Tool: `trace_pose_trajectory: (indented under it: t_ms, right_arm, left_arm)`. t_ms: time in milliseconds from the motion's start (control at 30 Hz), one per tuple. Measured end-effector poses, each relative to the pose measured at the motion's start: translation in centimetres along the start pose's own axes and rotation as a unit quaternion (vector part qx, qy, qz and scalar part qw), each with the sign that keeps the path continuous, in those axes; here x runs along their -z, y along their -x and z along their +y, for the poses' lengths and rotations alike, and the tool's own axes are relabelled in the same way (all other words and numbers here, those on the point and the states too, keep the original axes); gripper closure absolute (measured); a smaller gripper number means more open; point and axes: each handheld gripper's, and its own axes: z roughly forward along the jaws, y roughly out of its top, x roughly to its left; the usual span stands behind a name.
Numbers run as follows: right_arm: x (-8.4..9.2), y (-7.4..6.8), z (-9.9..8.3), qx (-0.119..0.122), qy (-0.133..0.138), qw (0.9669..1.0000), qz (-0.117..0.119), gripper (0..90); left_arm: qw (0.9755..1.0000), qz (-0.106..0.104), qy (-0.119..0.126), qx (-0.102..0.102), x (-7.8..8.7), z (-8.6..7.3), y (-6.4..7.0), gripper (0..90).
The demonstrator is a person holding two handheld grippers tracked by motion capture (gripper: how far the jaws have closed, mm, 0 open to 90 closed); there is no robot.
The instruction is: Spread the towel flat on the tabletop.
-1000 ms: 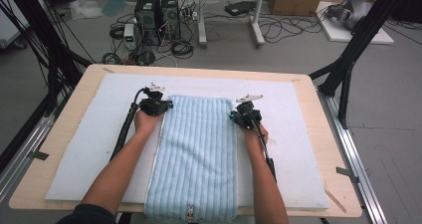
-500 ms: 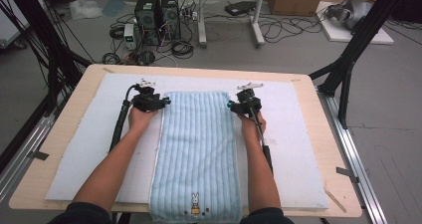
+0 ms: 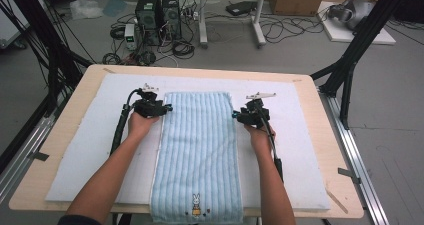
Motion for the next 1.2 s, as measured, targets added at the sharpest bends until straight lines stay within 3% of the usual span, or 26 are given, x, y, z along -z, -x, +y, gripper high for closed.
trace_pose_trajectory:
  t_ms: [33,100,133,167,200,233,267,300,467,533,700,767,867,967,1033,1100,1133,1200]
  right_arm:
    - [-0.3,-0.3,-0.2,-0.001,-0.004,1.0,0.008,63.1]
    - [-0.9,-0.9,-0.4,0.005,-0.016,0.9998,0.009,63.1]
    - [-1.3,-1.1,-0.5,0.013,-0.026,0.9995,0.006,64.3]
    - [-1.7,-1.5,-0.6,0.026,-0.043,0.9988,-0.003,66.1]
    - [-1.8,-1.6,-0.7,0.034,-0.037,0.9987,-0.01,68.4]
    - [-1.8,-1.6,-0.7,0.027,-0.036,0.999,-0.01,73.9]
    - [-1.8,-1.5,-0.7,0.022,-0.034,0.9992,-0.008,82.3]
    - [-1.8,-1.4,-0.7,0.021,-0.029,0.9993,-0.008,83.6]
    - [-2.7,-1.4,-0.7,0.006,-0.004,0.9992,-0.038,81.5]
    - [-2.9,-1.2,-0.4,0.0,0.0,0.9988,-0.05,75.9]
    - [-1.8,-0.9,-0.4,-0.001,0.002,0.9991,-0.042,65.9]
    - [-1.0,-0.7,-0.5,-0.001,0.012,0.9992,-0.037,65.1]
    - [0.3,-0.6,-0.7,0.002,0.019,0.9995,-0.023,65.0]
    - [1.3,-0.5,-1.1,-0.002,0.018,0.9998,-0.004,64.2]
    - [1.5,-0.5,-1.6,-0.016,0.007,0.9998,0.003,62.6]
    - [1.4,-0.9,-2.1,-0.02,-0.001,0.9998,0.009,63.4]
    - [1.2,-1.1,-2.1,-0.016,-0.012,0.9997,0.013,65.2]
    - [0.7,-1.8,-2.2,0.007,-0.033,0.9993,0.013,73.3]
  left_arm:
    - [1.0,0.0,-0.005,-0.002,-0.2,-0.3,0.1,56.3]
    - [0.9995,0.016,0.009,-0.027,-0.2,-0.6,0.5,62.8]
    - [0.9991,0.011,0.011,-0.039,-0.2,-0.6,0.6,76.0]
    - [0.9984,0.022,0.012,-0.051,-0.4,-0.6,0.8,84.4]
    - [0.9976,0.032,0.014,-0.059,-0.5,-0.5,0.9,85.8]
    - [0.9975,0.037,0.013,-0.059,-0.8,-0.3,0.9,86.3]
    - [0.9974,0.041,0.014,-0.058,-1.0,0.0,0.7,86.5]
    - [0.9974,0.047,0.014,-0.052,-1.3,0.3,0.4,86.7]
    - [0.998,0.055,0.02,-0.023,-1.8,0.8,-0.5,83.9]
    - [0.9979,0.058,0.025,-0.015,-1.5,0.8,-0.7,67.5]
    - [0.9984,0.035,0.043,0.007,0.1,0.6,-1.3,53.0]
    - [0.9987,0.022,0.043,0.014,0.6,0.2,-1.2,49.6]
    - [0.9996,-0.01,0.024,0.014,1.0,-0.3,-0.8,45.1]
    - [0.9989,-0.027,0.037,0.007,1.8,-0.8,-0.1,50.3]
    - [0.9992,-0.03,0.026,0.002,1.9,-1.2,0.1,52.6]
    - [0.9994,-0.036,0.0,-0.003,1.6,-1.5,0.3,57.1]
    - [0.9993,-0.036,-0.008,-0.007,1.5,-1.6,0.3,58.2]
    - [0.9995,-0.026,0.0,-0.018,1.6,-1.9,0.7,64.7]
